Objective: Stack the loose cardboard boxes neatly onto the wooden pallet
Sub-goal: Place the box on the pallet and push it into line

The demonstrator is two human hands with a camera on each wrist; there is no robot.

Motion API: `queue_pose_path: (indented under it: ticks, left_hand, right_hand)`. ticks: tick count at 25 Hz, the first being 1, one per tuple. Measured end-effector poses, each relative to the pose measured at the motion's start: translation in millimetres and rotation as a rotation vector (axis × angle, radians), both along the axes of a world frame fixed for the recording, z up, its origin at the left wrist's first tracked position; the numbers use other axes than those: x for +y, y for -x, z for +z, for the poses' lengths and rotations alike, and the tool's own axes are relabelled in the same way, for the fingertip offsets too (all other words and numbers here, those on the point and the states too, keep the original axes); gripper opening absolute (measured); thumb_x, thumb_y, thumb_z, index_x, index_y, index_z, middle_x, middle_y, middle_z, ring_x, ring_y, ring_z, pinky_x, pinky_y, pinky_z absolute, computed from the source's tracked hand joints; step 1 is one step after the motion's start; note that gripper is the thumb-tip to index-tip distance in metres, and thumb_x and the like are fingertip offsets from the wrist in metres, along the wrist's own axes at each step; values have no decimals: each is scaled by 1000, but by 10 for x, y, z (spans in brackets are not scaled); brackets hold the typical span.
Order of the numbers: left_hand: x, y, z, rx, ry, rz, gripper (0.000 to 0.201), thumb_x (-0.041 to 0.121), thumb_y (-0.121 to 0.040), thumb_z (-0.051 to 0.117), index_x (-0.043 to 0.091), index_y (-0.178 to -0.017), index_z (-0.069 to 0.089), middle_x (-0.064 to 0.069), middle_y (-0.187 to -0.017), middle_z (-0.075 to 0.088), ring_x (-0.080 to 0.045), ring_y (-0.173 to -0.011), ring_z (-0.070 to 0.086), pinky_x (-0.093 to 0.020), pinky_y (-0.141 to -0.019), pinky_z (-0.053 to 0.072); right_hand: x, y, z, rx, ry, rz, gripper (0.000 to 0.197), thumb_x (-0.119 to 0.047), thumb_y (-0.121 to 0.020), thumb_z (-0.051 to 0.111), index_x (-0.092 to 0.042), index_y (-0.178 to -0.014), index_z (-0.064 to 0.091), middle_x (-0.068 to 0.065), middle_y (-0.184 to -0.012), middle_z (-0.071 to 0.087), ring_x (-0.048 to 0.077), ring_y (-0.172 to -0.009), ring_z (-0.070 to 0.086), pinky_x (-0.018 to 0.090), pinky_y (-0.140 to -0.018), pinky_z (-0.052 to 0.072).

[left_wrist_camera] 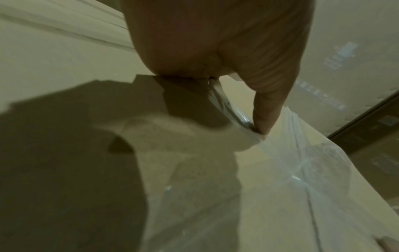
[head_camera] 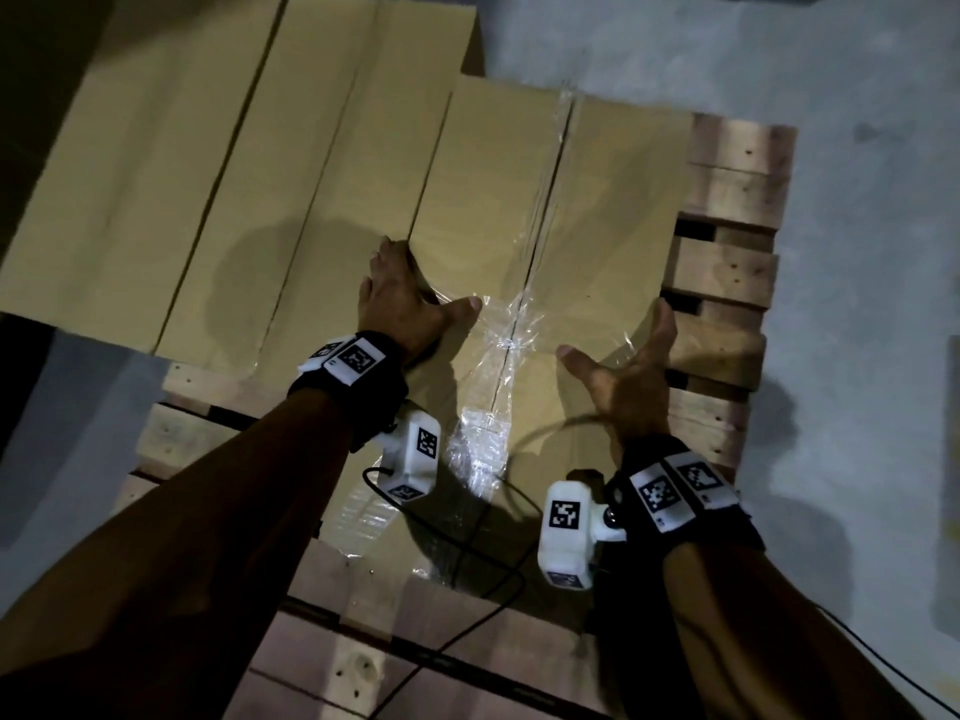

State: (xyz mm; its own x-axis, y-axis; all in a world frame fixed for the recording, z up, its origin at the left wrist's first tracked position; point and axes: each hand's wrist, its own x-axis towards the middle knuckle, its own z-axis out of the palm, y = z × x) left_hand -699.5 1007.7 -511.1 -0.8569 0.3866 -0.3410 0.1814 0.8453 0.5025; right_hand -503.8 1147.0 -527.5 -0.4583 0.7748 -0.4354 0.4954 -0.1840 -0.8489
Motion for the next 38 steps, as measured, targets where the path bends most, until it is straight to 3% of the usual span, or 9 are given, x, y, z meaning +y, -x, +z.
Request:
queue_pose_path:
  ticks: [4, 8, 12, 15, 18, 22, 30, 34, 38]
  left_hand:
    - [146, 98, -57, 54, -9, 5, 103, 57, -74, 78, 10, -149, 26, -13, -161, 21, -31, -148, 18, -46, -120, 16]
    - [326, 276, -96, 53, 39, -14, 109, 59, -78, 72, 8, -155, 15, -10, -166, 8, -26, -152, 4, -40, -123, 4]
    - [506, 434, -163, 58, 68, -6, 112, 62, -79, 70, 8, -157, 11, -9, -166, 5, -27, -153, -1, -40, -122, 2]
    - [651, 562, -161, 49, 77, 11, 115, 64, -77, 70, 10, -158, 8, -7, -166, 4, -26, -153, -3, -40, -122, 1]
    - [778, 643, -107, 60, 78, 6, 111, 62, -79, 69, 9, -158, 10, -6, -166, 3, -28, -153, -5, -41, -122, 1]
    - [883, 715, -147, 56, 104, -9, 111, 64, -80, 66, 11, -158, 6, -4, -167, 1, -29, -152, -8, -43, -122, 0]
    - [900, 656, -132, 116, 274, -128, 92, 60, -91, 51, 11, -156, 8, -10, -166, -2, -36, -151, -7, -48, -122, 4]
    - [660, 513, 20, 28, 276, -172, 79, 46, -94, 55, 14, -154, 17, -6, -166, 1, -33, -152, -3, -47, -121, 6]
    - [107, 293, 161, -1, 329, -260, 47, 28, -98, 46, 17, -143, 35, -6, -164, 12, -33, -150, 7, -46, -119, 11]
  right_hand:
    - [131, 132, -70, 3, -31, -20, 112, -17, -75, 88, -21, -159, 13, 2, -161, 30, 5, -130, 28, 21, -107, 22]
    - [305, 291, -134, 17, -42, -32, 113, -18, -74, 89, -20, -159, 14, 1, -157, 35, 15, -139, 35, 18, -106, 26]
    - [497, 435, -168, 28, -15, -20, 112, -19, -76, 88, -22, -159, 14, -12, -137, 37, 3, -123, 33, 13, -100, 26]
    - [641, 552, -202, 26, -19, -45, 112, -21, -74, 88, -24, -159, 15, -11, -142, 41, 6, -125, 37, 17, -102, 28]
    - [762, 663, -225, 80, 26, -75, 112, -14, -75, 87, -25, -160, 15, -27, -129, 38, 5, -123, 36, 21, -105, 31]
    - [883, 780, -279, 70, 33, -72, 111, -17, -76, 87, -30, -159, 16, -10, -155, 34, 10, -137, 33, 22, -110, 27]
    - [877, 883, -280, -4, 5, -35, 111, -26, -78, 86, -37, -159, 11, 7, -160, 33, 26, -142, 38, 26, -106, 31]
    - [713, 734, -165, -95, -55, 105, 109, -24, -85, 80, -27, -161, 2, 5, -167, 16, 26, -150, 24, 26, -115, 20]
    - [298, 458, 33, -296, -214, 319, 97, -28, -89, 75, -19, -161, 11, 11, -168, -9, 31, -154, 6, 32, -120, 17]
